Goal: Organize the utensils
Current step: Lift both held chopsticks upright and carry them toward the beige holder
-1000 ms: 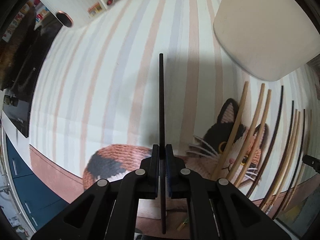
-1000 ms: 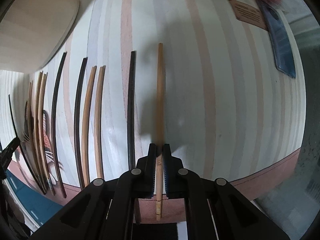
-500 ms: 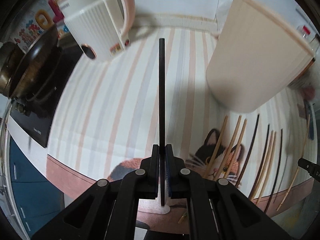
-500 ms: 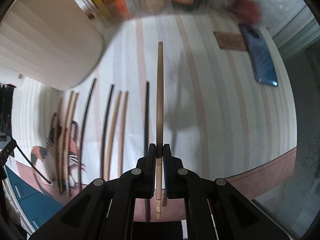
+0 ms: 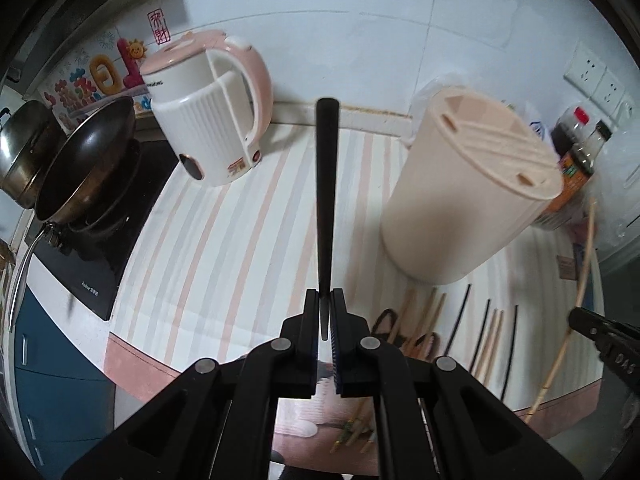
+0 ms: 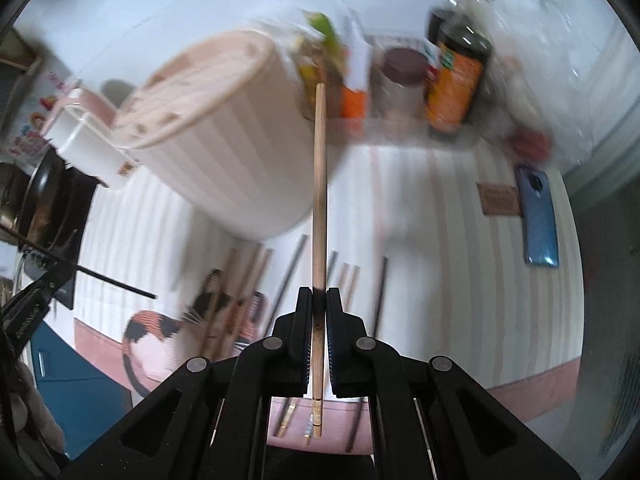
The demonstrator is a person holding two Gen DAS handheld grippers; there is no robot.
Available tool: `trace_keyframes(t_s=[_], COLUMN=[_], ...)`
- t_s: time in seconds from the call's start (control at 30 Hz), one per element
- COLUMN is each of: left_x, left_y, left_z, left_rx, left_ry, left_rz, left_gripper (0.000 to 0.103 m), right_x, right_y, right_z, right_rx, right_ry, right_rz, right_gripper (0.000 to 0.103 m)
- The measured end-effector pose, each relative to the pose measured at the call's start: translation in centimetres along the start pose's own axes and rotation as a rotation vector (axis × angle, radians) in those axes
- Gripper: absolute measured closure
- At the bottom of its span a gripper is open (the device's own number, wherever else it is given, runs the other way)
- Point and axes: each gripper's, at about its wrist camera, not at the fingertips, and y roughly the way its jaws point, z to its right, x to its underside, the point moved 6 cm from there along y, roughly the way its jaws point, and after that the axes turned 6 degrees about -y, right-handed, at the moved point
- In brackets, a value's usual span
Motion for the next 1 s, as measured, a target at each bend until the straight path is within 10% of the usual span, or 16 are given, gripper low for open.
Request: trace_keyframes(t_s=[0.6,1.0], left_x=[-10.0,-18.3], left_y=[-11.5,-11.7], left_z=[5.1,9.9], left_rx=[0.257,0.255], left_ry=[-0.031,0.056], left_rz=[0.205,0.283], left_gripper=[0.1,0.1], right_x=[-9.2,-20.3], right_y=[-10.3,-12.7], right_z=[-3.7,-3.2], right_rx=[-0.091,-0.073], right_ry=[-0.052,-0.009], right_rz=[0.27,0.445], right_gripper=[0.096,0.096])
